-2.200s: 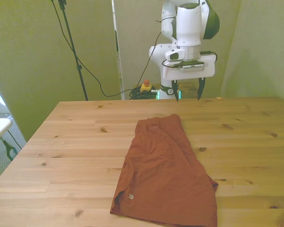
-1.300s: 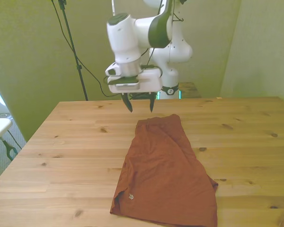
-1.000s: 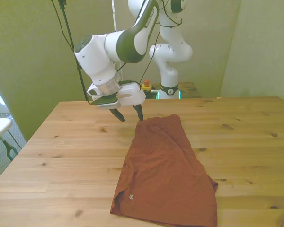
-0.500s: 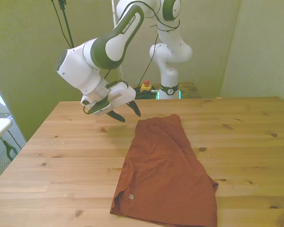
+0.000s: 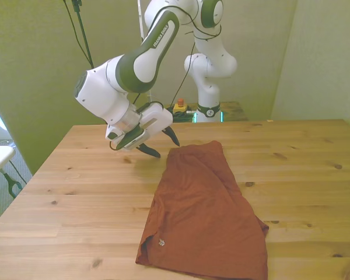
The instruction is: Unfold the shorts
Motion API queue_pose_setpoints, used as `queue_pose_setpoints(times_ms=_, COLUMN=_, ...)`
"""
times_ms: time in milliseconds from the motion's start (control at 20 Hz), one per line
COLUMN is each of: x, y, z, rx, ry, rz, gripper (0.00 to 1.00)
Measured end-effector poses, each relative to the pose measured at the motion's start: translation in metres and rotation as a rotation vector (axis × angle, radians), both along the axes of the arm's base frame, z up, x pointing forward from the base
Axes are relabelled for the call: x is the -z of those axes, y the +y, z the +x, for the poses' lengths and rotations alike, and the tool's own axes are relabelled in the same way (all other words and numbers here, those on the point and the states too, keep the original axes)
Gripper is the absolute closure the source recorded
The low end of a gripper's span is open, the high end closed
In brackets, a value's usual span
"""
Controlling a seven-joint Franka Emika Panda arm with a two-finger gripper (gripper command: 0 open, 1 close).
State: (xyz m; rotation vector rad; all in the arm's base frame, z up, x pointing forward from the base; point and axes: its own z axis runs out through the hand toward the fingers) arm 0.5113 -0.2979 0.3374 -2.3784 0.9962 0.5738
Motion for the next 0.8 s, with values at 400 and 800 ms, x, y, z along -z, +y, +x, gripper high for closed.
queue_pose_setpoints(times_ms=400, x=0.003, y=0.02, z=0.001, rx=-0.045, ry=-0.012, rz=0.021, gripper=1.0)
queue_pose_setpoints(times_ms=800, x=0.006, y=0.021, z=-0.001, rx=-0.052, ry=-0.014, rz=0.031, gripper=1.0)
